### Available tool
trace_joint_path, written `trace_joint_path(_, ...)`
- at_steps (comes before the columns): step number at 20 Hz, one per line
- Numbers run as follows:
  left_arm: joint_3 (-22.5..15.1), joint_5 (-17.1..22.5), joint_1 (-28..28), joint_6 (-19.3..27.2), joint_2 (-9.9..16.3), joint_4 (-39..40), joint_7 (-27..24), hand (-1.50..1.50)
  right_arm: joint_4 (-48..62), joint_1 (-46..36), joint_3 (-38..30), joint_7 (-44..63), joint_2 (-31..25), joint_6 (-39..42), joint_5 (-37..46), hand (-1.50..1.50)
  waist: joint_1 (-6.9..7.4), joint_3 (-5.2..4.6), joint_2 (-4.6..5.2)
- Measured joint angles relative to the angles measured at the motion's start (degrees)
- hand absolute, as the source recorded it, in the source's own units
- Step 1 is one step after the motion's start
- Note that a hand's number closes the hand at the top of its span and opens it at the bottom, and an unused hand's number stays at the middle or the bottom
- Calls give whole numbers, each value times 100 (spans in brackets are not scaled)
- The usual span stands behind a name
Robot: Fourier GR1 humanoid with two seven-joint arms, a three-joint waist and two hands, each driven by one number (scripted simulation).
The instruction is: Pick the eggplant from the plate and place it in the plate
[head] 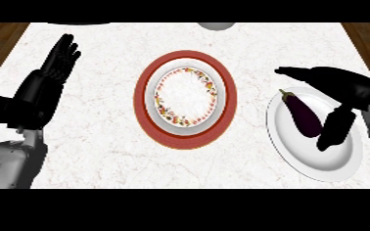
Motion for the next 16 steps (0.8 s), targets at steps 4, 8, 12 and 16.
trace_joint_path(4, 162, 24, -61, -124, 22, -90, 152, 0, 142, 57, -44, 55, 210, 136, 480, -150, -11, 6, 4)
trace_joint_path(8, 211, -55, -68, -155, -51, -116, 203, 0, 455, 33, -40, 54, 431, 102, 1086, -150, -9, 8, 8)
trace_joint_path(12, 272, -101, -102, -218, -137, -33, 184, 0, 784, 87, 4, 25, 640, 104, 1605, -150, -14, 8, 11)
trace_joint_path(16, 321, -203, -97, -298, -252, 66, 72, 0, 1258, 81, -145, -335, 772, 170, 2038, -150, -14, 9, 13)
